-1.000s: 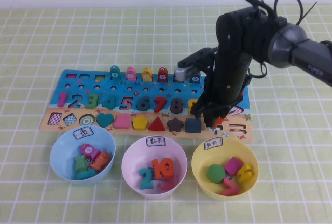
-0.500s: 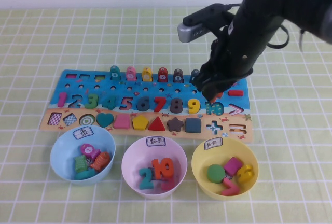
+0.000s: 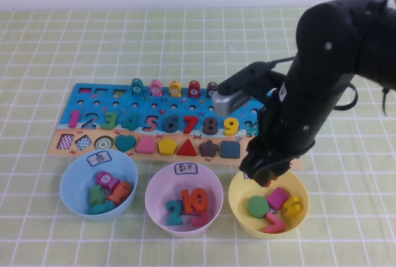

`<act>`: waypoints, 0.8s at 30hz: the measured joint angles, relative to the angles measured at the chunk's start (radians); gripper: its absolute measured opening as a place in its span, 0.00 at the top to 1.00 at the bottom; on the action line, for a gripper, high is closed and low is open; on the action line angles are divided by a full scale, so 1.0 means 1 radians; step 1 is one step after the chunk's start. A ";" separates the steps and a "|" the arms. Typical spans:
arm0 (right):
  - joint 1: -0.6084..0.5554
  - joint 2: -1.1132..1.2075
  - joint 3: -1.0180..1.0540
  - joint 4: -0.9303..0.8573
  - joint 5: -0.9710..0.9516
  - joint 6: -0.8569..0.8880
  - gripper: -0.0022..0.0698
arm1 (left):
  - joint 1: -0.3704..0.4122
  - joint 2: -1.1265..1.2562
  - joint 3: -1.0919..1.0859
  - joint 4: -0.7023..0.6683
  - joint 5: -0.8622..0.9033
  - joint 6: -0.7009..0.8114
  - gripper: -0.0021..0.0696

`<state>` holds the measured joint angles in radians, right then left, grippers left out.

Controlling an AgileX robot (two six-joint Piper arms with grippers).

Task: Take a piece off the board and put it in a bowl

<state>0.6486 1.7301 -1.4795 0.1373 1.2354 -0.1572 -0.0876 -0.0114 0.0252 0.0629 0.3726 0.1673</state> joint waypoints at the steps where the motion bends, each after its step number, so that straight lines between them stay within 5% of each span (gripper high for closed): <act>1: 0.000 0.014 0.000 0.000 -0.002 0.000 0.63 | 0.000 0.000 0.000 0.000 0.000 0.000 0.98; 12: 0.000 0.150 0.000 0.000 -0.012 -0.046 0.62 | 0.000 0.000 0.000 0.000 0.000 0.000 0.98; 19: 0.000 0.160 -0.007 -0.002 -0.014 -0.039 0.32 | 0.000 0.000 0.000 0.000 0.000 0.000 0.98; 22: 0.000 0.158 -0.031 -0.002 -0.014 -0.017 0.43 | 0.000 0.000 0.000 0.000 0.000 0.000 0.98; 24: 0.000 0.139 -0.042 0.000 -0.014 -0.009 0.64 | 0.000 0.000 0.000 0.000 0.000 0.000 0.98</act>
<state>0.6486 1.8687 -1.5218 0.1377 1.2217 -0.1661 -0.0876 -0.0114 0.0252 0.0629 0.3726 0.1673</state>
